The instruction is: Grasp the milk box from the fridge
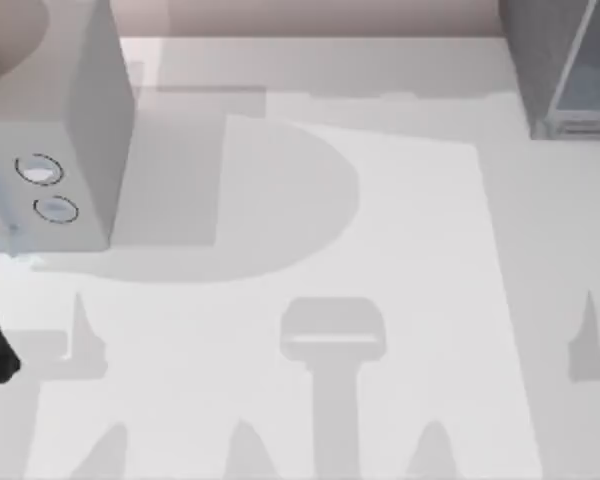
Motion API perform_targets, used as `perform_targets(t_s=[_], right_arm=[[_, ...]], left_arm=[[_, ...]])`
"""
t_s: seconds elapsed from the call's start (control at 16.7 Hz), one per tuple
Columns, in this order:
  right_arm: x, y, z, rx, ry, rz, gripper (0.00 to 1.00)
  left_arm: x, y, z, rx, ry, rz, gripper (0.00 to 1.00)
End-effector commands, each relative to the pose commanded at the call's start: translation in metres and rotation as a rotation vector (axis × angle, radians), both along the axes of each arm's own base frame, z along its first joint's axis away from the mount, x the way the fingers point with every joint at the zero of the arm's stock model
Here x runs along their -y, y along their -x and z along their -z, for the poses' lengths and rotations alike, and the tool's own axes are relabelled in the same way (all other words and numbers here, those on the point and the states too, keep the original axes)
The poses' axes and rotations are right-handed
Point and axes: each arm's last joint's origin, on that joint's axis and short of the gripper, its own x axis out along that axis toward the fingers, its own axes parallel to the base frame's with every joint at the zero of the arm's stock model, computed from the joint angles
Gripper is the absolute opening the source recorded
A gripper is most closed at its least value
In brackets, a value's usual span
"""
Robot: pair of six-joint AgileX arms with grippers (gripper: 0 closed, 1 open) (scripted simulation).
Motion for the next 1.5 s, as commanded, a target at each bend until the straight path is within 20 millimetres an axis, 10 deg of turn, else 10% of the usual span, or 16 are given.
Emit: perform_targets(t_s=[0.78,1.5], right_arm=[[0.024,-0.045,-0.021,0.039,0.011,-0.008,1.00],[0.091,-0.097,0.041,-0.020,-0.012,-0.001,1.00]], left_arm=[[0.000,0.000,0.000,0.000,0.000,0.000,1.00],[0.000,0.000,0.000,0.000,0.000,0.000,1.00]])
